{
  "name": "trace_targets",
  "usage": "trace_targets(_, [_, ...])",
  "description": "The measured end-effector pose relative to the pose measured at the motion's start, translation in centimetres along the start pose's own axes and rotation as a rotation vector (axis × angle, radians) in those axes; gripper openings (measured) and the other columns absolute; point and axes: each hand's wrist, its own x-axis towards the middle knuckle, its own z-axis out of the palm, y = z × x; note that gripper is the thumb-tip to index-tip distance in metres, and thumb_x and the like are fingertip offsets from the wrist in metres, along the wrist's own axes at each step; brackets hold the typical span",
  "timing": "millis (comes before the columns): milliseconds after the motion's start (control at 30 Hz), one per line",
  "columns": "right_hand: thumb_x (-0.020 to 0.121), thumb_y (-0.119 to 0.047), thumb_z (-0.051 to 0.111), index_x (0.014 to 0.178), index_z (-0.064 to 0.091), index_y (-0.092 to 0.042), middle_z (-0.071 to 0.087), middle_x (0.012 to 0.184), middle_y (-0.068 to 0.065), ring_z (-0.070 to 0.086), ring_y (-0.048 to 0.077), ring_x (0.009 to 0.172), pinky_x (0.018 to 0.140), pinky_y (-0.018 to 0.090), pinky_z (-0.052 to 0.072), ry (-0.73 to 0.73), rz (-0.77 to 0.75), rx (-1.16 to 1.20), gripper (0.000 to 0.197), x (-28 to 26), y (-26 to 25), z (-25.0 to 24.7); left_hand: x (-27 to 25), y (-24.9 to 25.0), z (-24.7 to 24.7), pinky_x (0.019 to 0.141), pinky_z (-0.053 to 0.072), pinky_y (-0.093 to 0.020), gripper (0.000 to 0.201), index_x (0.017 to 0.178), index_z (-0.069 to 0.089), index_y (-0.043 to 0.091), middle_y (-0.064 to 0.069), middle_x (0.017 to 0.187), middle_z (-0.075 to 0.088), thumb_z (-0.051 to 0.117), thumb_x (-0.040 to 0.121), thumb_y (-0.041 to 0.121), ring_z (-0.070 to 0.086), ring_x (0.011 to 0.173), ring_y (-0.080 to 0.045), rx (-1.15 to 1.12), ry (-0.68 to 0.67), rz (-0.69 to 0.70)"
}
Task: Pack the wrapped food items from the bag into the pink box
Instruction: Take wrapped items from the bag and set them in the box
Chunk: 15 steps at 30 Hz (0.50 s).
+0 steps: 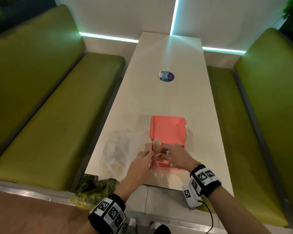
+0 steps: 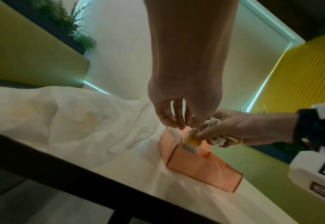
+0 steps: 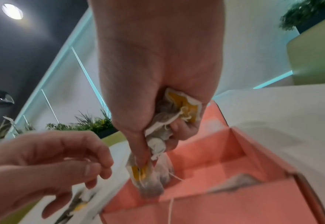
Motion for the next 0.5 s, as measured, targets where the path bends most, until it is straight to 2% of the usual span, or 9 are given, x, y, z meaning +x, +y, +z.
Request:
trace_targets(67, [0.089,-0.025,0.065,0.087,0.063,-0.030,0.063,0.087,-0.017,0.061,0.011,0.086,0.082,0.042,0.052,-0.004,0.025,-0.011,0.005,0.8,0.2,0.8,-0.1,-0.1,0.5,0.077,0.053,-0.039,0.019,0.115,0.057,0.020,0.004,0.116,0.058,0.050,0.099,0.025,0.046,0.107,-0.019,0.131,-0.058,0.051])
trace_targets(133, [0.090,-0.028,0.063,0.088,0.063,-0.031,0.066,0.091,-0.014,0.061,0.012,0.089,0.082,0.042,0.052,0.024,0.044,-0.027,0.004,1.4,0.2,1.4,0.0,0.1,0.5,0.076,0.055,-0.040,0.022,0.110,0.063,0.017,0.000,0.121,0.061,0.051,0.094,0.024,0.050,0.108,-0.026,0.236,-0.091,0.136])
trace_targets(233, [0.091,-0.038,0.061,0.089,0.061,-0.029,0.069,0.090,-0.012,0.062,0.011,0.088,0.078,0.037,0.052,0.110,0.079,-0.006,0.009,2.0,0.1,2.0,0.4,0.0,1.0,0.071,0.057,-0.038,0.028,0.088,0.071,0.018,0.000,0.105,0.066,0.047,0.086,0.032,0.057,0.097,-0.027,0.349,-0.140,0.205])
trace_targets(333, [0.093,-0.037,0.060,0.086,0.058,-0.030,0.064,0.090,-0.014,0.060,0.012,0.089,0.076,0.037,0.050,0.181,0.098,0.005,0.011,2.3,0.0,2.4,0.7,0.3,1.3,0.079,0.053,-0.036,0.035,0.090,0.073,0.021,0.001,0.106,0.066,0.044,0.085,0.040,0.059,0.104,-0.027,0.458,-0.209,0.201])
trace_targets(400, [0.095,-0.035,0.057,0.091,0.060,-0.035,0.056,0.096,-0.010,0.058,0.014,0.091,0.078,0.039,0.051,0.209,0.096,-0.022,0.005,2.6,0.0,2.7,0.7,0.6,1.1,0.081,0.051,-0.036,0.029,0.091,0.075,0.024,0.000,0.110,0.067,0.053,0.084,0.043,0.060,0.107,-0.025,0.536,-0.230,0.222])
trace_targets(500, [0.098,-0.033,0.055,0.109,0.063,-0.024,0.051,0.104,-0.004,0.058,0.018,0.091,0.075,0.040,0.052,0.255,0.116,-0.078,0.016,2.9,0.4,3.3,0.8,1.2,1.1,0.079,0.052,-0.033,0.026,0.079,0.076,0.028,-0.003,0.113,0.070,0.068,0.076,0.052,0.060,0.110,-0.025,0.612,-0.228,0.221])
